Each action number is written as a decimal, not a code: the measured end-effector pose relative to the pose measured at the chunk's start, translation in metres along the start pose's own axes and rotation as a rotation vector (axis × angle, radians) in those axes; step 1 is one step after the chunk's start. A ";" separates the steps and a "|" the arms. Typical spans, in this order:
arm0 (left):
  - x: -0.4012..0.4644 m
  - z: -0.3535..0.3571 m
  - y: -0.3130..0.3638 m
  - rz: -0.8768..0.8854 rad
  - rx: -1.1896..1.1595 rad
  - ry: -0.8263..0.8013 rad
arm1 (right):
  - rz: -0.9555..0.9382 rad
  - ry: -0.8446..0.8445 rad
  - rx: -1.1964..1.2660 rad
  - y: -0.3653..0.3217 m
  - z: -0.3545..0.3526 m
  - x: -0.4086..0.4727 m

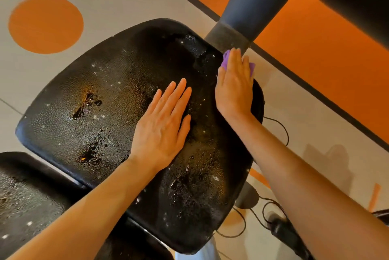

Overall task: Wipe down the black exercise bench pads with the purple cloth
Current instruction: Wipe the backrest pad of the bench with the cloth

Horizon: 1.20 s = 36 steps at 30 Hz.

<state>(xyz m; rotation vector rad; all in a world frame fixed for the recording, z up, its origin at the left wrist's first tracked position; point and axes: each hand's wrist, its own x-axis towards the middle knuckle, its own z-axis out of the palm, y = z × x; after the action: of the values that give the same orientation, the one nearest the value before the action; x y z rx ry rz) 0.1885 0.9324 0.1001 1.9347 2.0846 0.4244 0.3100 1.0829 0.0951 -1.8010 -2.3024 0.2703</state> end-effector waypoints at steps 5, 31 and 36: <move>0.003 -0.020 -0.022 -0.017 -0.030 0.036 | -0.220 -0.103 0.032 -0.012 -0.008 -0.108; 0.010 -0.032 -0.063 -0.100 0.077 0.065 | -0.178 -0.048 -0.011 -0.038 0.018 -0.026; 0.010 -0.032 -0.064 -0.097 0.080 0.069 | -0.042 -0.012 -0.001 -0.059 0.025 -0.008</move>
<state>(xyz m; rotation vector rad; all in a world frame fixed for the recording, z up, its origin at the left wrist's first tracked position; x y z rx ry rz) 0.1168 0.9365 0.1046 1.8774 2.2600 0.3981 0.2497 1.0604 0.0863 -1.7544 -2.3457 0.2746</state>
